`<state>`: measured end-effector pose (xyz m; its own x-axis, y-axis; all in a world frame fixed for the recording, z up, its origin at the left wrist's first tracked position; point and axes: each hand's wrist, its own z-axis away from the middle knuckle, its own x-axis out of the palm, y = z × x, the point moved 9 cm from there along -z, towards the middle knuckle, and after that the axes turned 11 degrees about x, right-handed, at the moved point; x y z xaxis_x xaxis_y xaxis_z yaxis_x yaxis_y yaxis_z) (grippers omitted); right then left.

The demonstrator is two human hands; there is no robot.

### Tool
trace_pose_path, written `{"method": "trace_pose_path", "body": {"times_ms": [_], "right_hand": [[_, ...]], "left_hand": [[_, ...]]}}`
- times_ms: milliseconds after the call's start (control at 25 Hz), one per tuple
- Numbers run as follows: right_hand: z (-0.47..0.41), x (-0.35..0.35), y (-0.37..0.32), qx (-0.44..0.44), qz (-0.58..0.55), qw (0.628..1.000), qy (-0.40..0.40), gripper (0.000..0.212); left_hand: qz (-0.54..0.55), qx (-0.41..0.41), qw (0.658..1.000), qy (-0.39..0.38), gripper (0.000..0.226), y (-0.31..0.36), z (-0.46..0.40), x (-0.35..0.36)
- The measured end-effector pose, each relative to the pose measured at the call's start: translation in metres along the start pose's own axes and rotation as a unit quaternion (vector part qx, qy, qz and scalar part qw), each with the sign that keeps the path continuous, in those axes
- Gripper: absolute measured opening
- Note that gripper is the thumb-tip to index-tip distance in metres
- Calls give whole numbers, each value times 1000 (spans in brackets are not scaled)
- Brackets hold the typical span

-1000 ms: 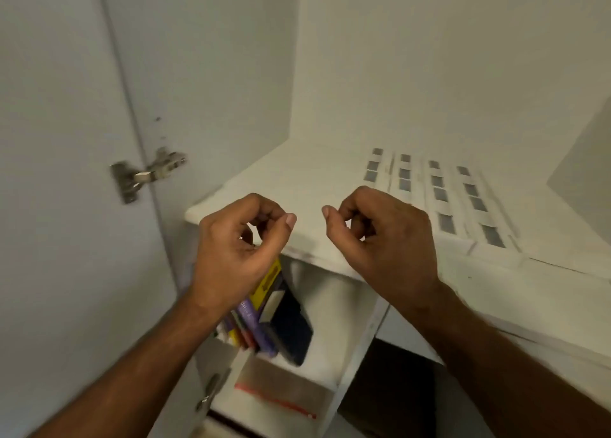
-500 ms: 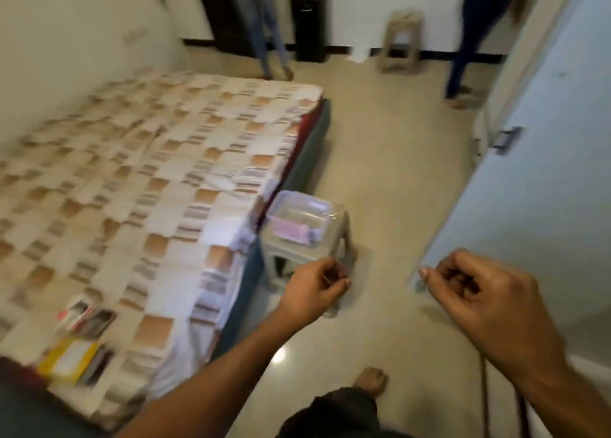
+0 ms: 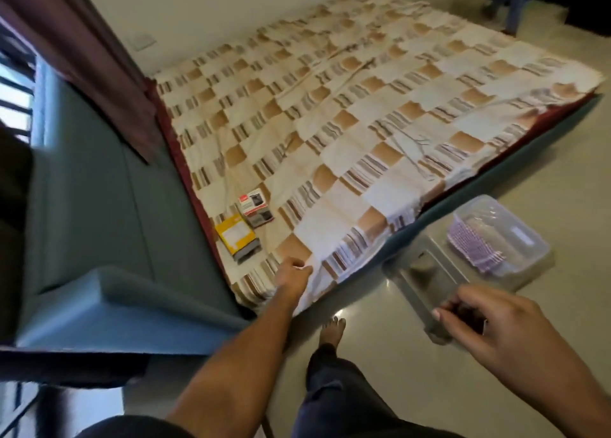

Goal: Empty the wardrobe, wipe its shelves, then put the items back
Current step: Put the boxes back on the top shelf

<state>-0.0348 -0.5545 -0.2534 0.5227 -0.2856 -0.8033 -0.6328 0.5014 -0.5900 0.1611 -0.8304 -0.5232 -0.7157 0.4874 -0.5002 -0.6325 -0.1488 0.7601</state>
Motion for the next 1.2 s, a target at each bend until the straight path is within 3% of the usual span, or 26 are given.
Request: {"method": "trace_pose_path", "body": {"times_ms": [200, 360, 520, 680, 840, 1080, 1200], "right_hand": [[-119, 59, -29, -3, -11, 996, -88, 21], [-194, 119, -34, 18, -9, 984, -175, 27], [-246, 166, -36, 32, -12, 974, -222, 30], [-275, 193, -31, 56, -38, 970, -235, 9], [-282, 219, -16, 62, 12, 966, -251, 26], [-298, 235, -9, 112, 11, 946, -304, 15], [-325, 235, -11, 157, -38, 941, -298, 29]], "left_hand": [[-21, -124, 988, 91, 37, -55, -109, -65], [-173, -36, 980, 90, 55, -19, -202, -104], [-320, 52, 945, 38, 86, 5, -296, -116], [-406, 70, 908, -80, 123, 3, -365, -96], [-473, 84, 866, -137, 132, -18, -400, -75], [-472, 124, 860, -151, 134, -21, -419, -73], [-310, 108, 912, -246, 141, 1, -411, -77]]}}
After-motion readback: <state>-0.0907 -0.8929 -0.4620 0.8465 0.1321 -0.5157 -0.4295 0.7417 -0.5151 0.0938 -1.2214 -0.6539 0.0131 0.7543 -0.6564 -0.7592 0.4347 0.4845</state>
